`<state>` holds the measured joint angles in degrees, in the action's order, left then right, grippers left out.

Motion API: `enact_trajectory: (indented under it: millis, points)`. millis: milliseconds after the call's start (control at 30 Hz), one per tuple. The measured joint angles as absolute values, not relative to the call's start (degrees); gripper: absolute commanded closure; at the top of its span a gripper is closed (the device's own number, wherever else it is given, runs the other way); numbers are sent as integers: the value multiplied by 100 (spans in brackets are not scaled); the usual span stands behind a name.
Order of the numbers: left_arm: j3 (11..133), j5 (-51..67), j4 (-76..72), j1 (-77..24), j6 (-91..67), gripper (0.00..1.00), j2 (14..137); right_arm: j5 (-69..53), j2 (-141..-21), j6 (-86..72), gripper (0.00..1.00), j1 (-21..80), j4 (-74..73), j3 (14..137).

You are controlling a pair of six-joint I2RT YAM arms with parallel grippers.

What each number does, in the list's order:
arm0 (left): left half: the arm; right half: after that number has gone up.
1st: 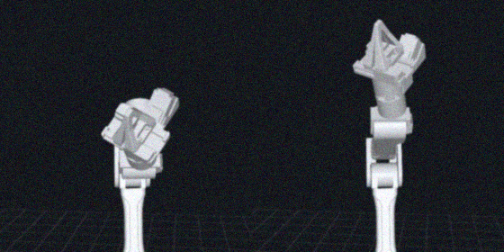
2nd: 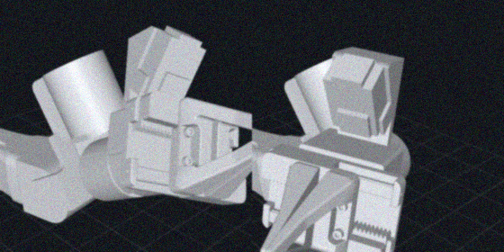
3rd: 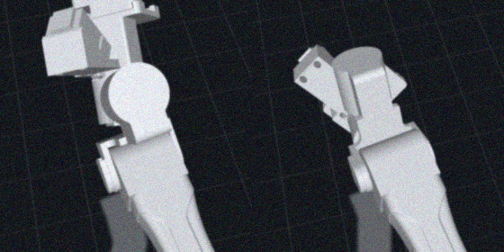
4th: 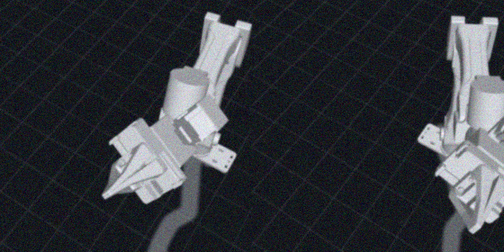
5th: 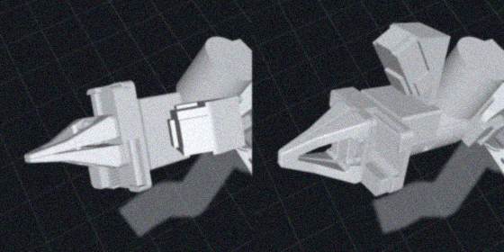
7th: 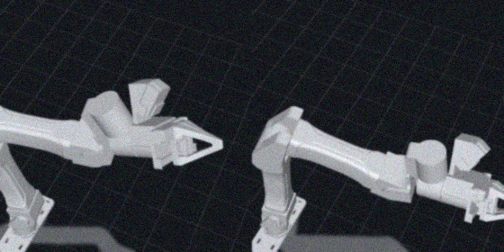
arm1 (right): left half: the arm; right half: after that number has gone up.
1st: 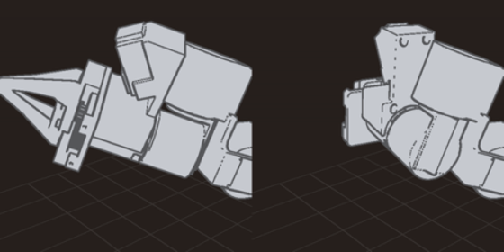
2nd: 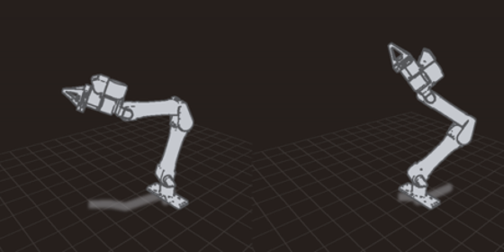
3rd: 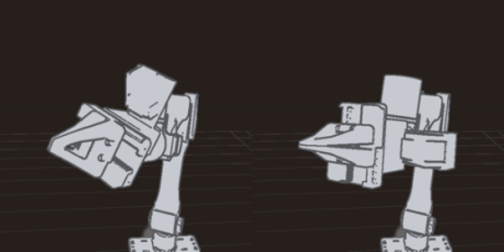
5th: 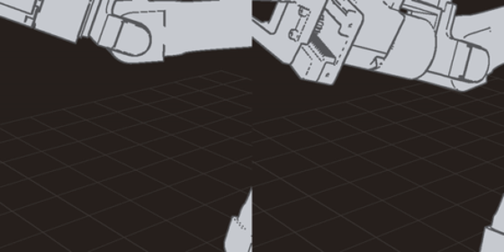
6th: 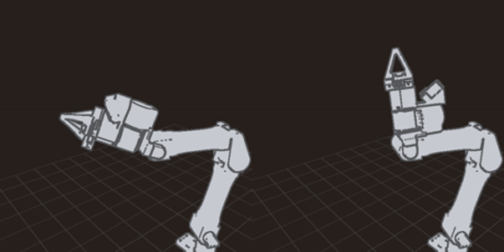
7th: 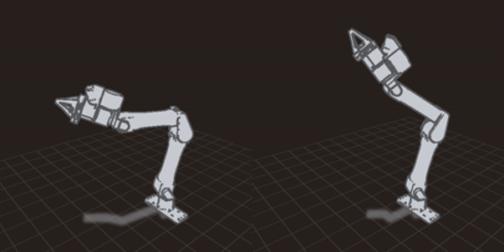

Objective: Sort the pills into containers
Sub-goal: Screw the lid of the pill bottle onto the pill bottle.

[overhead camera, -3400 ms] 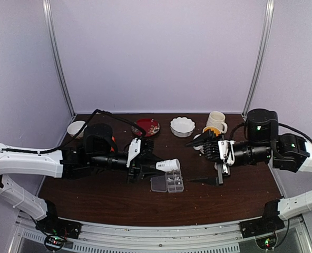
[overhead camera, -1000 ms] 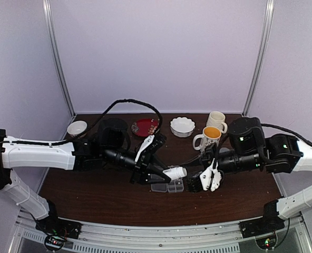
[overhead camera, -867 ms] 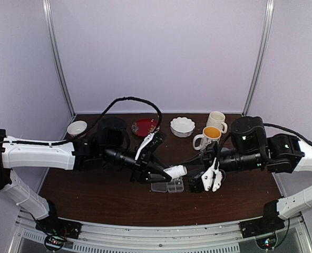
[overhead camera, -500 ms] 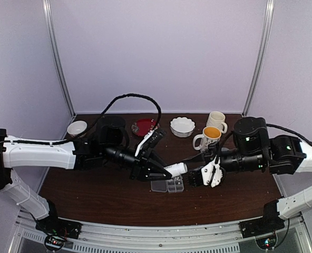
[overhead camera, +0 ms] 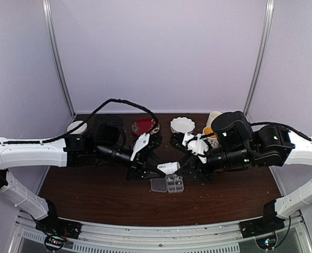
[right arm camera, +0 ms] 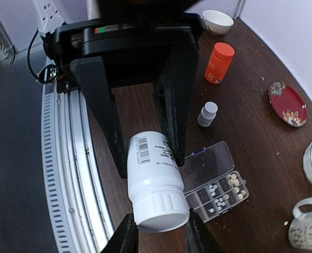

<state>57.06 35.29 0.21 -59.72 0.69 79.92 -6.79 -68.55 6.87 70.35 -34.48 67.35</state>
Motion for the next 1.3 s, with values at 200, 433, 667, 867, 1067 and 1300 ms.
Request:
enact_trajectory:
  millis: [200, 433, 667, 867, 1067, 1300]
  points:
    - [5942, 2783, 731, -6053, 1345, 100, 7839, -661, -6788, -1678, 100, 7008, -2731, 6335]
    - [5944, 2416, 823, -6086, 2025, 100, 7603, -657, -6541, -3376, 100, 6997, -1581, 5725]
    - [5865, 2222, 582, -6086, 2161, 100, 7411, -923, -6466, -3911, 100, 6827, -1247, 5655]
    - [5769, 1896, 401, -6119, 2410, 100, 7293, -1503, -6506, -4678, 88, 6554, -956, 5586]
    - [5769, 1949, 137, -6237, 2451, 100, 7354, -1664, -6525, -4720, 34, 6517, -884, 5603]
    - [5769, 2174, -45, -6418, 2364, 100, 7378, -1632, -6386, -4093, 25, 6440, -1127, 5682]
